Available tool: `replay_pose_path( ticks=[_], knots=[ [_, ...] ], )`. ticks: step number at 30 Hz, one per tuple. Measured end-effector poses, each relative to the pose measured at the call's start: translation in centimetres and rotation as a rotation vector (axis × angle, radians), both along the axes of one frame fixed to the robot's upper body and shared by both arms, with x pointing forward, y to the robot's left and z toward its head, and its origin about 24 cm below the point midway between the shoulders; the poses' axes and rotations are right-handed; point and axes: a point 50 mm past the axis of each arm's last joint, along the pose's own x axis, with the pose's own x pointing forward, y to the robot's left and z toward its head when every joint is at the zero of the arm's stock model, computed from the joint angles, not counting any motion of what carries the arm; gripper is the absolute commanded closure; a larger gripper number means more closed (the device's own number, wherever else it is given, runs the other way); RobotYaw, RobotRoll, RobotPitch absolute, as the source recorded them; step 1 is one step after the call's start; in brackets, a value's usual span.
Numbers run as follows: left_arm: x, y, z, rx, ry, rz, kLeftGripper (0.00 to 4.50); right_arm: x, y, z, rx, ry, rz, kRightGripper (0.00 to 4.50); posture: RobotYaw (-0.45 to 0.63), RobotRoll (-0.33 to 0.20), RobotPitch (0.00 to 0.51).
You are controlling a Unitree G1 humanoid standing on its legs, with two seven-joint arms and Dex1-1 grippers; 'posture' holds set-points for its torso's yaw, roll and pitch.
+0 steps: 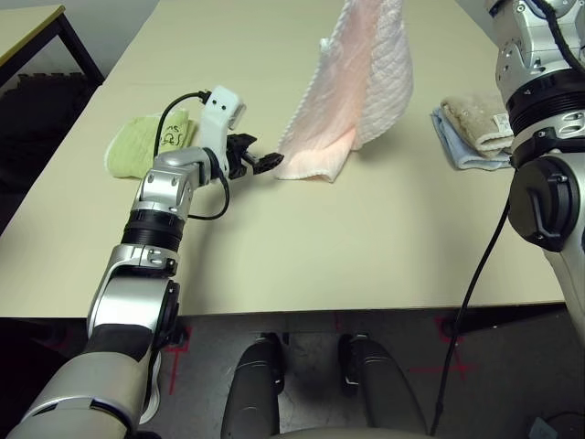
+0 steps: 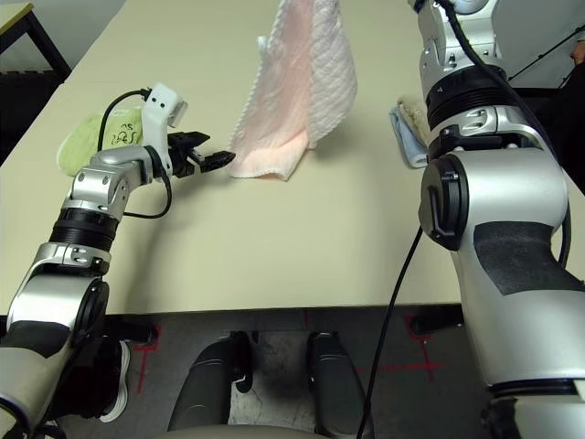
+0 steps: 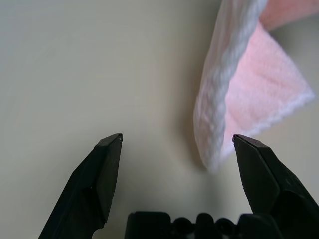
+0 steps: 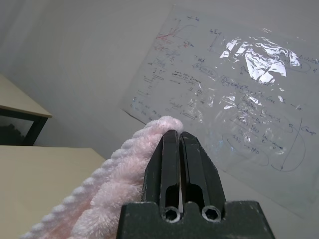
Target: Fold the towel and set it aside.
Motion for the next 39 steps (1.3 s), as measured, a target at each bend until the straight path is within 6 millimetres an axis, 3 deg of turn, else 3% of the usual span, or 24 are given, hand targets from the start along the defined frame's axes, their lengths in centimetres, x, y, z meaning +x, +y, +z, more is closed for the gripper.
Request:
replay_pose_path(
  ticks=[6, 9, 19, 26, 30, 32, 36, 39],
  knots=[
    [-0.2, -0.3, 0.1, -0.007, 0.033, -0.021, 0.0, 0.0, 0.1, 0.0, 0.0, 0.0, 0.002, 4.44, 0.04, 0.0, 0.152],
    [-0.3, -0.5, 0.0, -0.03, 0.048, -0.022, 0.62, 0.0, 0.1, 0.0, 0.0, 0.0, 0.002, 4.5, 0.04, 0.0, 0.152],
    [-0.2, -1.0, -1.4, -0.083, 0.13, -0.025, 4.46, 0.0, 0.1, 0.0, -0.004, -0.001, 0.001, 4.5, 0.03, 0.0, 0.142],
    [0.0, -0.1, -1.1, -0.041, 0.149, -0.039, 4.46, 0.1, -0.2, -0.1, -0.009, 0.007, -0.012, 4.5, 0.05, 0.0, 0.144],
    [1.1, 1.4, 1.8, -0.059, 0.059, 0.049, 4.46, 0.2, -1.7, -0.5, 0.006, 0.026, -0.045, 4.5, 0.06, 0.0, 0.145],
    [1.6, 2.2, 4.7, -0.082, -0.036, 0.1, 4.46, 0.5, -2.7, -1.5, 0.027, 0.065, -0.061, 4.5, 0.06, 0.0, 0.145],
    [1.4, 4.1, 10.0, -0.048, -0.206, 0.134, 4.46, 1.5, -5.8, -5.5, 0.108, 0.278, -0.051, 4.5, 0.06, 0.0, 0.155],
    [0.3, 7.0, 12.7, 0.1, -0.286, 0.154, 4.46, 1.7, -8.9, -11.6, 0.156, 0.624, -0.002, 4.5, 0.06, 0.0, 0.166]
  ],
)
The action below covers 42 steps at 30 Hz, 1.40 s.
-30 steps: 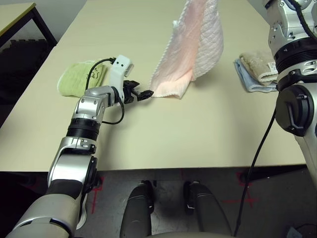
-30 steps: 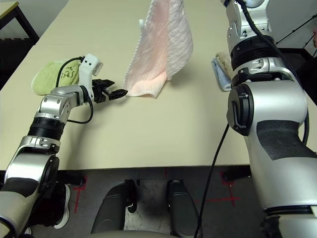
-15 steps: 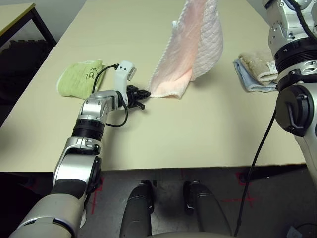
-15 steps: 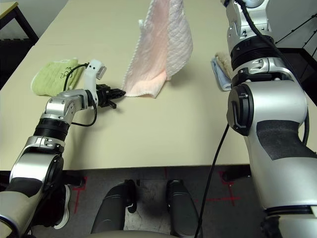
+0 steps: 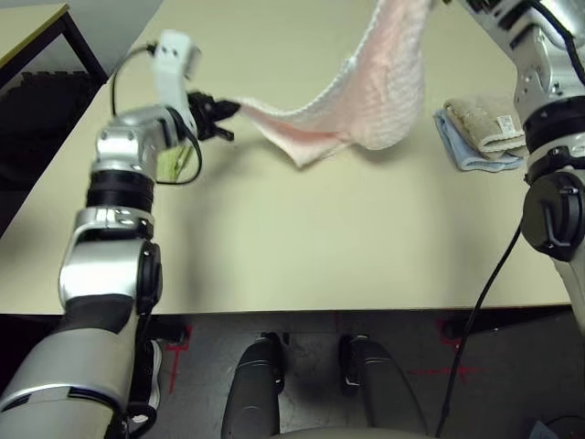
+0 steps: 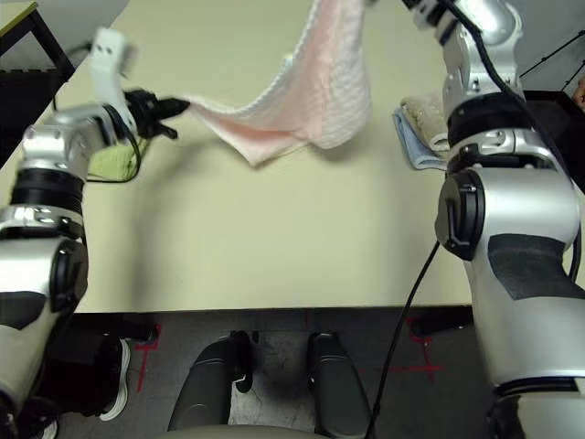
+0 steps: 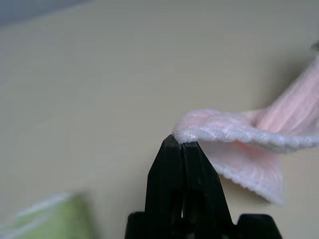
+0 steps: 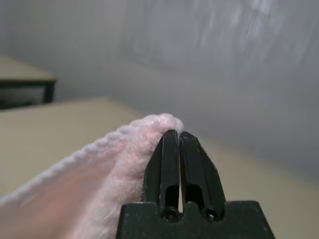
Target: Fold the towel and set it aside.
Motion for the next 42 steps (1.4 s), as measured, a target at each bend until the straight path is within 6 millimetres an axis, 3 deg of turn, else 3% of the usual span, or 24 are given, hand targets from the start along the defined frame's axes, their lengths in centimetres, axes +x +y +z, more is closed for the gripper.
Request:
replay_pose_path(
  ticks=[1, 3, 8, 11, 15, 20, 24, 26, 28, 31, 33, 35, 38, 40, 42],
  knots=[
    [-0.3, 0.8, 0.4, 0.032, -0.002, 0.009, 4.46, -0.2, -0.7, -2.0, 0.013, 0.107, 0.005, 4.5, 0.06, 0.0, 0.168],
    [-0.6, 1.4, 0.3, 0.063, 0.021, 0.006, 4.46, -0.6, -1.1, -3.7, 0.028, 0.252, 0.014, 4.5, 0.05, 0.0, 0.17],
    [-0.6, 0.9, -0.3, 0.079, 0.091, -0.047, 4.46, -1.8, -1.3, -1.4, -0.039, 0.329, 0.013, 4.5, 0.06, 0.0, 0.175],
    [-0.6, 1.1, -0.3, 0.081, 0.133, -0.051, 4.46, -2.0, -1.1, -1.1, -0.092, 0.391, 0.048, 4.5, 0.05, 0.0, 0.179],
    [-0.5, 1.4, -0.7, 0.076, 0.183, -0.044, 4.46, -1.5, -0.5, -1.0, -0.138, 0.461, 0.101, 4.5, 0.05, 0.0, 0.182],
    [0.0, 2.4, -0.8, 0.042, 0.201, 0.061, 4.46, -0.5, -0.5, 0.0, -0.194, 0.424, 0.046, 4.5, 0.06, 0.0, 0.187],
    [1.2, 2.2, -0.3, 0.004, 0.087, 0.217, 4.46, 0.7, 0.2, -0.6, -0.248, 0.311, -0.079, 4.5, 0.08, 0.0, 0.207],
    [1.9, 2.2, 0.3, 0.01, -0.057, 0.352, 4.46, 1.4, 1.0, -0.1, -0.232, 0.147, -0.183, 4.5, 0.08, 0.0, 0.215],
    [2.3, 1.3, 2.3, -0.006, -0.3, 0.424, 4.46, 1.4, 1.7, 2.6, -0.109, -0.107, -0.299, 4.5, 0.07, 0.0, 0.216],
    [1.5, -0.2, 6.6, -0.053, -0.584, 0.386, 4.46, 0.0, 1.3, 7.2, 0.029, -0.39, -0.379, 4.5, 0.08, 0.0, 0.219],
    [0.7, -0.6, 8.4, -0.061, -0.675, 0.323, 4.46, -0.9, 0.6, 8.3, 0.057, -0.476, -0.377, 4.5, 0.08, 0.0, 0.22],
    [0.9, -0.1, 6.8, 0.012, -0.551, 0.219, 4.46, -0.6, 0.5, 6.6, -0.011, -0.428, -0.31, 4.5, 0.07, 0.0, 0.222],
    [1.5, 1.3, -0.9, 0.162, -0.107, 0.079, 4.46, 0.5, 0.8, 1.3, -0.202, -0.184, -0.17, 4.5, 0.07, 0.0, 0.227],
    [0.9, 2.1, -5.7, 0.232, 0.207, 0.006, 4.46, 0.6, 0.8, -2.9, -0.378, 0.045, -0.04, 4.5, 0.08, 0.0, 0.227],
    [0.1, 2.9, -7.1, 0.254, 0.366, -0.026, 4.46, 0.2, 0.5, -6.7, -0.489, 0.255, 0.064, 4.5, 0.08, 0.0, 0.228]
  ],
)
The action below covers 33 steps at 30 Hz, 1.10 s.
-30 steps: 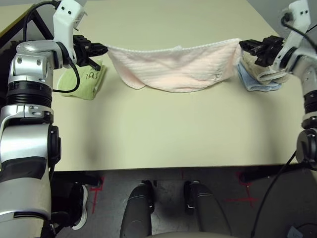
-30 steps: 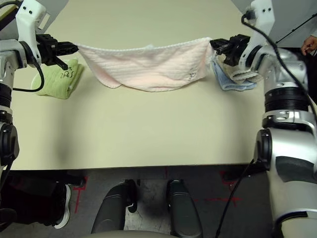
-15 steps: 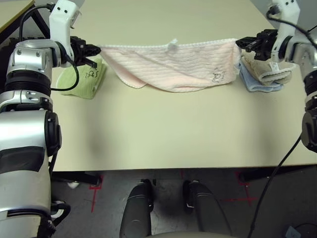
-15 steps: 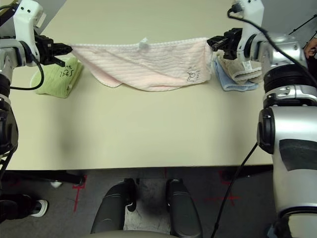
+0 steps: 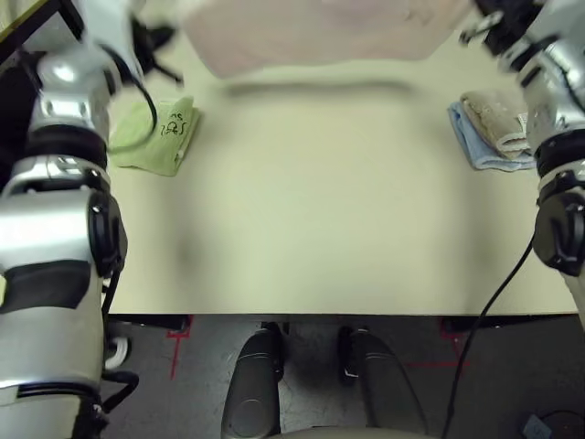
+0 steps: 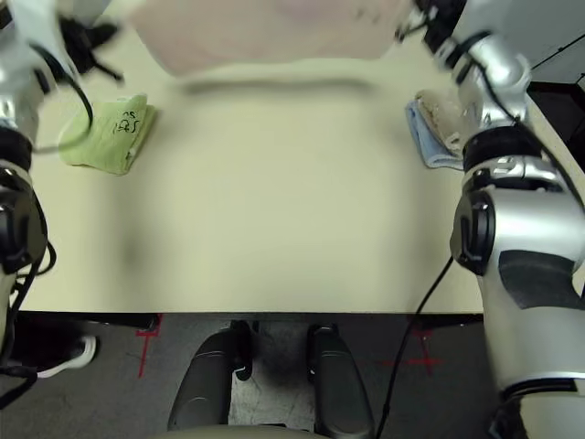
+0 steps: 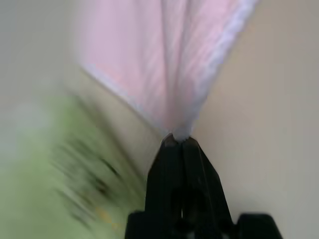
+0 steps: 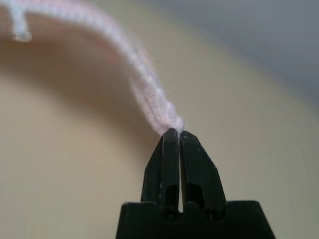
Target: Fold the towel and set it aside.
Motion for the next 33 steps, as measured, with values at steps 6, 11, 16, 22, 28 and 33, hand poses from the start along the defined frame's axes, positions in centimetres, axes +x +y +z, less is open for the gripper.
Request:
replay_pose_path(
  ticks=[6, 11, 16, 22, 28, 33],
  knots=[
    [-1.8, 0.0, 3.0, 0.095, 0.1, -0.219, 4.46, -1.6, -2.3, -0.7, -0.213, 0.233, 0.096, 4.5, 0.08, 0.0, 0.228],
    [-2.0, -0.3, 2.4, 0.167, 0.169, -0.29, 4.46, -2.5, -2.9, -0.2, -0.371, 0.347, 0.196, 4.5, 0.08, 0.0, 0.231],
    [-3.0, 0.1, 2.3, 0.208, 0.294, -0.376, 4.46, -3.4, -3.2, 0.0, -0.462, 0.367, 0.305, 4.5, 0.08, 0.0, 0.232],
    [-4.0, 0.5, 2.0, 0.273, 0.375, -0.425, 4.46, -4.4, -2.8, -1.2, -0.502, 0.433, 0.453, 4.5, 0.08, 0.0, 0.232],
    [-5.1, 0.8, 2.0, 0.349, 0.419, -0.483, 4.46, -5.3, -3.1, -1.1, -0.61, 0.446, 0.524, 4.5, 0.09, 0.0, 0.231],
    [-5.9, 0.5, 2.1, 0.425, 0.427, -0.563, 4.46, -6.2, -3.6, -1.7, -0.641, 0.487, 0.563, 4.5, 0.09, 0.0, 0.229]
  ],
)
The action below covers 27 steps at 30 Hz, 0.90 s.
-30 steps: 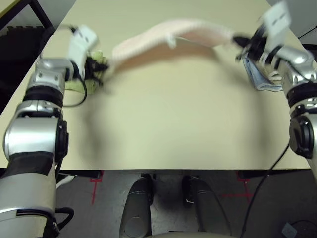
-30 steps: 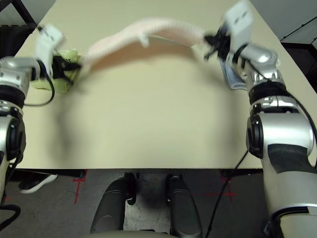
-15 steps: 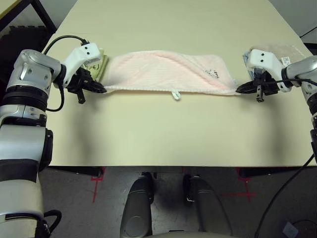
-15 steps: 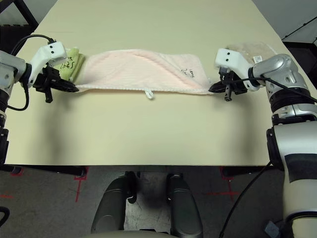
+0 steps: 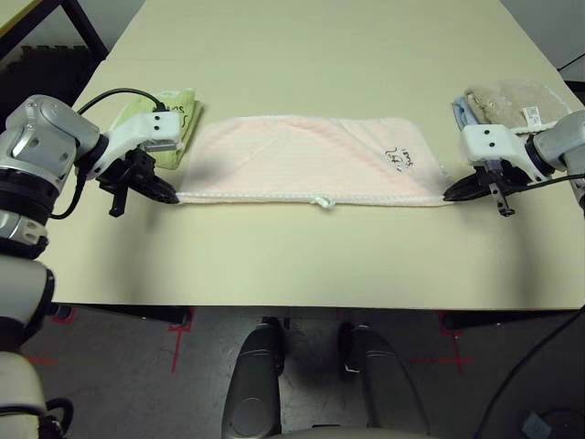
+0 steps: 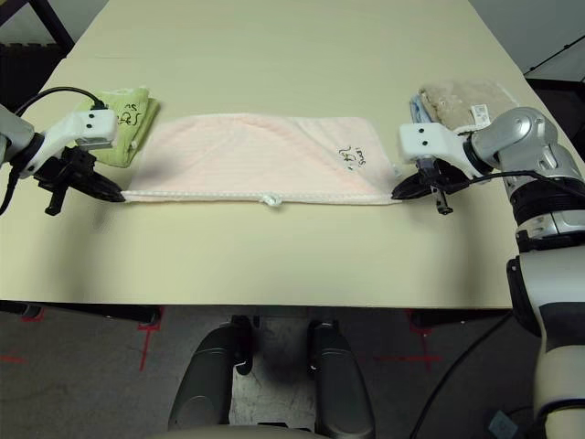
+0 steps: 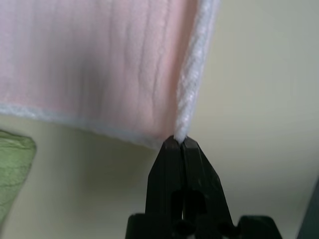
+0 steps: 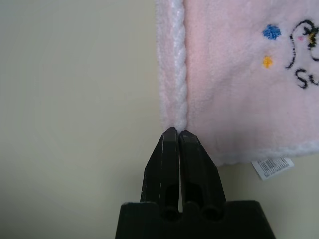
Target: Fold the towel and set it aside.
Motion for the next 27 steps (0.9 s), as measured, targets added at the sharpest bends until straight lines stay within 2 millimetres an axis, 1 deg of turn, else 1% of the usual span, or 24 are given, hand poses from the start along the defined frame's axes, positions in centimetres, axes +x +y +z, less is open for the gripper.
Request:
replay_pose_path(
  ticks=[8, 12, 16, 18, 21, 27],
  knots=[
    [-0.7, -0.8, 0.3, 0.009, 0.009, -0.074, 4.46, -1.6, -0.7, 0.1, -0.02, 0.078, 0.004, 4.5, 0.09, 0.0, 0.228],
    [-1.2, -0.7, 0.3, 0.002, 0.021, -0.089, 4.46, -2.5, -0.8, -0.1, -0.025, 0.126, 0.016, 4.5, 0.09, 0.0, 0.226],
    [-1.4, -0.6, -0.1, -0.007, 0.047, -0.081, 4.46, -2.8, -0.8, 0.0, -0.024, 0.14, 0.019, 4.5, 0.09, 0.0, 0.223],
    [-1.4, -0.5, -0.1, -0.013, 0.047, -0.072, 4.46, -2.6, -0.9, 0.0, -0.022, 0.135, 0.014, 4.5, 0.09, 0.0, 0.223],
    [-0.7, -0.7, 0.5, -0.035, 0.026, -0.052, 4.46, -1.7, -1.0, 0.5, -0.025, 0.103, -0.015, 4.5, 0.1, 0.0, 0.222],
    [1.5, -1.3, 3.6, -0.08, -0.088, 0.009, 4.46, 0.4, -1.2, 3.1, -0.024, -0.042, -0.091, 4.5, 0.1, 0.0, 0.22]
  ],
)
